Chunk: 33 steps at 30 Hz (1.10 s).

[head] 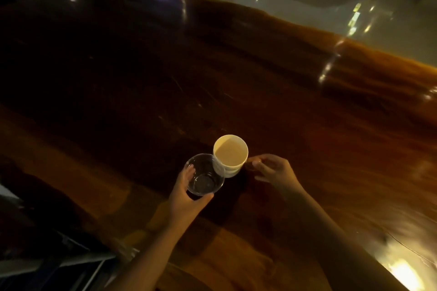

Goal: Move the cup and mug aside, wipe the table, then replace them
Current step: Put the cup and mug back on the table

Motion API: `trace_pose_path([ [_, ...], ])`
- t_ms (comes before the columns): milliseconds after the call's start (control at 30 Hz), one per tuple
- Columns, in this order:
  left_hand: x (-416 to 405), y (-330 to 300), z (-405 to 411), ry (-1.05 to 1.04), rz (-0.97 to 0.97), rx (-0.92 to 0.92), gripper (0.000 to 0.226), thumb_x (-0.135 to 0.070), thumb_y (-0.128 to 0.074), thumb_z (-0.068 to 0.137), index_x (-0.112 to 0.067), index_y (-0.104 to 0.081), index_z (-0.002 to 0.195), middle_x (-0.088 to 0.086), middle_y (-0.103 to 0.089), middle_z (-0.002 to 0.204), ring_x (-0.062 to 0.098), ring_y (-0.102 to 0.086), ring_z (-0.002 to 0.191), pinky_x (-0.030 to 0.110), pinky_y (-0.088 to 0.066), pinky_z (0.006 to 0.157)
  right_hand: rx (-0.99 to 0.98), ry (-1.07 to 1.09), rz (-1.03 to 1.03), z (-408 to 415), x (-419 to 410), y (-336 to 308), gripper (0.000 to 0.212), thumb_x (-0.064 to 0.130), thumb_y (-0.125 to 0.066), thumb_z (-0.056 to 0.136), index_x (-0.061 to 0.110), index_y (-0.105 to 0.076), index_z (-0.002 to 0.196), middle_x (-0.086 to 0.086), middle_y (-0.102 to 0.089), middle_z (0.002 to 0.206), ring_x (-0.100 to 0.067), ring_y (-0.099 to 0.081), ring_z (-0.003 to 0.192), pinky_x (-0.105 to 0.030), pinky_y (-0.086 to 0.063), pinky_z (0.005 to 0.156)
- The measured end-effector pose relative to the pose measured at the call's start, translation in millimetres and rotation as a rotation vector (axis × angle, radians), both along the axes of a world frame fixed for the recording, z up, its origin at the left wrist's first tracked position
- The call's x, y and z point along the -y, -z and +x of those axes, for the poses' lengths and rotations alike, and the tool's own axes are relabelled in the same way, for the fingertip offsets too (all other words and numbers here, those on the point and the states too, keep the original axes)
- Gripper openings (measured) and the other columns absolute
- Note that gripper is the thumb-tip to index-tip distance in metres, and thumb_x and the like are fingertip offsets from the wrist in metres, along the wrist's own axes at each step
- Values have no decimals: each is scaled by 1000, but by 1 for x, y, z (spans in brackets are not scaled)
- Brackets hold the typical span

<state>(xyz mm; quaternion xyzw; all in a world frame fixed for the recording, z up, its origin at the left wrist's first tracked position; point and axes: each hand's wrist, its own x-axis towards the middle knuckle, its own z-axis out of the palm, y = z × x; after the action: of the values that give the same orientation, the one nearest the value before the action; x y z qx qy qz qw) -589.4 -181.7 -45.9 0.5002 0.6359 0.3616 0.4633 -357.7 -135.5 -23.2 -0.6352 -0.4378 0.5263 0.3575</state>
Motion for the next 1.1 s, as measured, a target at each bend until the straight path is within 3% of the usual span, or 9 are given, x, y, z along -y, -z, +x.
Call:
trace_pose_path([
  [233,-2,-1,11,-34,0,-27,85,-10,-80,64,-22,-34,135,2,-46,136,10,-41,122,31,-38,97,-139,42,-9,15,0,-10,12,9,-60,87,18,-67,84,1,-68,97,-12,-66,90,-31,-59,72],
  [433,-8,-17,64,-16,49,-100,87,-20,-81,63,-28,-31,135,-5,-46,135,6,-40,122,28,-34,96,-155,57,80,88,9,-28,11,10,-59,88,13,-68,83,-2,-70,99,-14,-66,94,-24,-58,67],
  [667,-21,-43,205,26,153,-86,89,-16,-82,62,-33,-31,133,-11,-45,131,2,-41,118,18,-35,88,-121,68,239,245,31,-61,10,12,-61,87,15,-70,84,0,-74,96,-13,-69,90,-27,-58,72],
  [867,-45,-54,350,181,126,-31,90,-7,-81,61,-25,-32,134,3,-47,134,13,-43,121,41,-40,101,-46,227,329,401,60,-73,14,9,-65,84,18,-74,79,-4,-76,89,-25,-69,87,-38,-57,74],
  [1100,-95,-38,462,321,143,-56,88,-4,-81,60,-21,-35,133,9,-47,134,20,-44,122,41,-41,97,27,340,341,522,50,-38,7,9,-66,83,11,-73,82,-5,-76,89,-19,-70,84,-30,-58,73],
])
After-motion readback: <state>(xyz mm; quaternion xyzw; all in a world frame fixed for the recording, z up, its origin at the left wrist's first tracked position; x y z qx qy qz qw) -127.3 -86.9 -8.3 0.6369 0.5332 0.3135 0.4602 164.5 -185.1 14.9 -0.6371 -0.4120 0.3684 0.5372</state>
